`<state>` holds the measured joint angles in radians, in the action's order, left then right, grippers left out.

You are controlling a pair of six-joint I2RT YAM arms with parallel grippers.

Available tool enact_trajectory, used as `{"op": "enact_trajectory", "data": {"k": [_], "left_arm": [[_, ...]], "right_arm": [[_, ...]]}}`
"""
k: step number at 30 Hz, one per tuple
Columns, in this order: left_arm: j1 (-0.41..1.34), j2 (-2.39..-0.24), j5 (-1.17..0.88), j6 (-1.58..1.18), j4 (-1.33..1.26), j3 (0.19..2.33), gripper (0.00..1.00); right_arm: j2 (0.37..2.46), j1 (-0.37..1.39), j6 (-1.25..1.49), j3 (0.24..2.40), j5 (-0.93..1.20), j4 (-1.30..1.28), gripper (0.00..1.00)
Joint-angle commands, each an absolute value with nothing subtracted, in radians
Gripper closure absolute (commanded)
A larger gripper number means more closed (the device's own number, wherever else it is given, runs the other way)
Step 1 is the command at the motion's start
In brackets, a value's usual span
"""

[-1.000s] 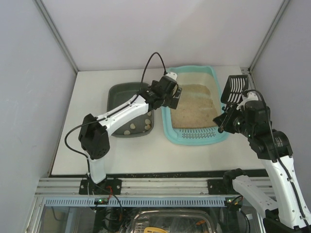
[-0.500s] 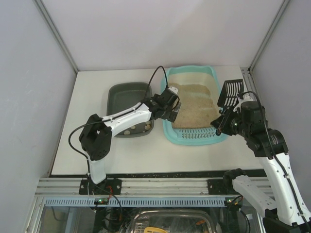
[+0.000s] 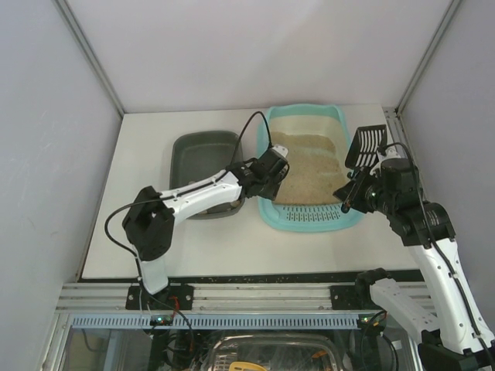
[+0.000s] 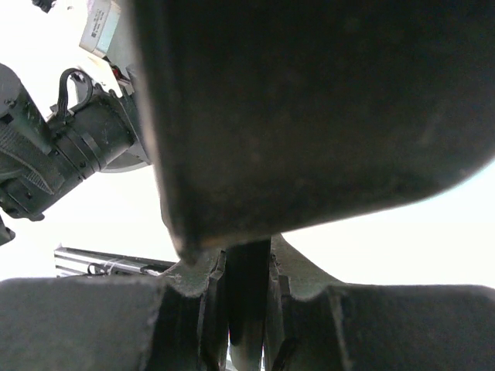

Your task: Clean the litter box

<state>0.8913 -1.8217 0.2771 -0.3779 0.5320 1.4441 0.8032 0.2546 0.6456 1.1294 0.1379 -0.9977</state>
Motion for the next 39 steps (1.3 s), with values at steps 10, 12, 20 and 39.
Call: {"op": "enact_trajectory", "data": {"k": [10, 12, 20, 39], "left_arm": [[0.826, -2.112, 0.302, 0.143, 0.648, 1.889, 1.0], [0.806, -2.142, 0.279, 0.231, 0.631, 1.935, 1.0], [0.717, -2.207, 0.036, 0.6, 0.617, 2.051, 1.0], [0.596, -2.28, -0.707, 1.464, 1.04, 2.228, 1.0]], "right_arm": [[0.806, 0.217, 0.684, 1.132, 0.126, -0.938, 1.0], [0.803, 0.213, 0.688, 1.132, 0.121, -0.941, 1.0], [0.802, 0.202, 0.749, 1.132, 0.099, -0.974, 1.0], [0.781, 0.192, 0.806, 1.118, 0.1, -1.024, 1.0]]}}
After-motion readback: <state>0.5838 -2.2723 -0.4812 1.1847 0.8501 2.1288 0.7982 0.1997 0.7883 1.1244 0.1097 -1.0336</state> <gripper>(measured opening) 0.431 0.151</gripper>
